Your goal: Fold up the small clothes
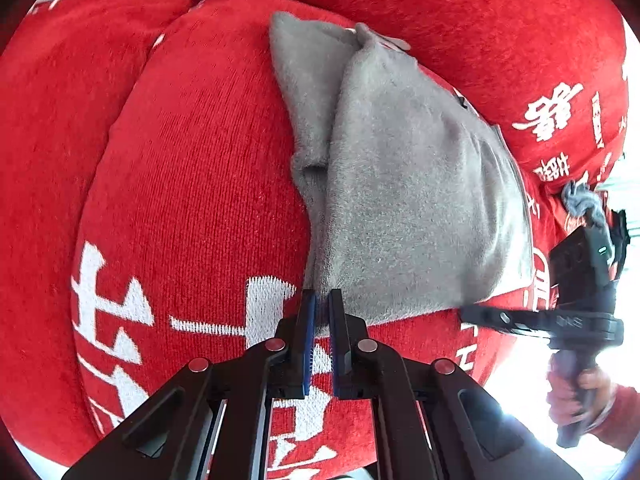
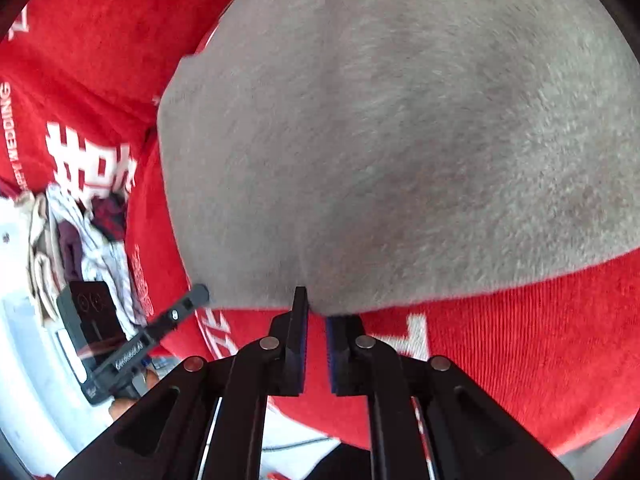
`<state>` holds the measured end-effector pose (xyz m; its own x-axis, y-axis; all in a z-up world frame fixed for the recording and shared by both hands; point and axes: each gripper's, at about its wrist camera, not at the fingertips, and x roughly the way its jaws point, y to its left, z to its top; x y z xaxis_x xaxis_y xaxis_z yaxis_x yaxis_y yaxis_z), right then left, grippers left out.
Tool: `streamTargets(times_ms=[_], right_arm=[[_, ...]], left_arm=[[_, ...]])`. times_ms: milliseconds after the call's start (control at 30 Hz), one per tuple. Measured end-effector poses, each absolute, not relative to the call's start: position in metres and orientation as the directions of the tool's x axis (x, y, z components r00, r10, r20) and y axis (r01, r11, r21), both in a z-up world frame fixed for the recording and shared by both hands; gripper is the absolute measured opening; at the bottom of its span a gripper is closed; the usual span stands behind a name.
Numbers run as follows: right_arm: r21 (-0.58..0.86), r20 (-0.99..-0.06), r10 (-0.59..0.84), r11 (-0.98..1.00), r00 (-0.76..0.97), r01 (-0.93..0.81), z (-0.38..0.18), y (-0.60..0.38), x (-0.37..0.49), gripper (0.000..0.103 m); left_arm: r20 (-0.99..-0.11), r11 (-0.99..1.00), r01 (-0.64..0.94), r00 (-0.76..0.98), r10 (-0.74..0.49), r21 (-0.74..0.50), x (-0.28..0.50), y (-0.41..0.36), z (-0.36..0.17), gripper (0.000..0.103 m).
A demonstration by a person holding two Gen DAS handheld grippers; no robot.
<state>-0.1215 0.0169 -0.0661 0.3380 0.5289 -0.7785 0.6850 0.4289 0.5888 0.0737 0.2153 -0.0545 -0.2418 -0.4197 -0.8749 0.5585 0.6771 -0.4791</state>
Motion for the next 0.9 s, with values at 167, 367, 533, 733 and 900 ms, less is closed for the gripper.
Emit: streamTargets(times_ms=[167, 367, 533, 733, 900], right_arm=[[0.626, -0.780, 0.500, 0.613, 0.376, 0.483, -0.008, 0.027, -0.071, 0.012], [0.528, -0.834, 0.331, 0.710, 0.441, 0.466, -0.024, -0.014, 0.043, 0.009], [0.497, -0.861, 0.363, 0.749, 0.356, 0.438, -0.067, 0.002, 0.104, 0.009], [0.535, -0.840, 0.438, 0.763, 0.319, 0.363, -0.039, 0.019, 0.084, 0.012], [0.496, -0.866, 0.417, 0.789, 0.277, 0.363, -0.028, 0.037, 0.020, 0.012]], left_arm=[[-0.879, 0.681, 0.562, -0.222, -0.422, -0.469, 0.070, 0.211, -0.054, 0.008], [-0.876, 0.690, 0.548, -0.202, -0.438, -0.472, 0.069, 0.221, -0.055, 0.008], [-0.879, 0.692, 0.554, -0.185, -0.440, -0.463, 0.065, 0.232, -0.053, 0.008], [-0.891, 0.706, 0.557, -0.166, -0.422, -0.438, 0.059, 0.239, -0.045, 0.008], [-0.904, 0.717, 0.561, -0.154, -0.400, -0.413, 0.051, 0.247, -0.039, 0.008]])
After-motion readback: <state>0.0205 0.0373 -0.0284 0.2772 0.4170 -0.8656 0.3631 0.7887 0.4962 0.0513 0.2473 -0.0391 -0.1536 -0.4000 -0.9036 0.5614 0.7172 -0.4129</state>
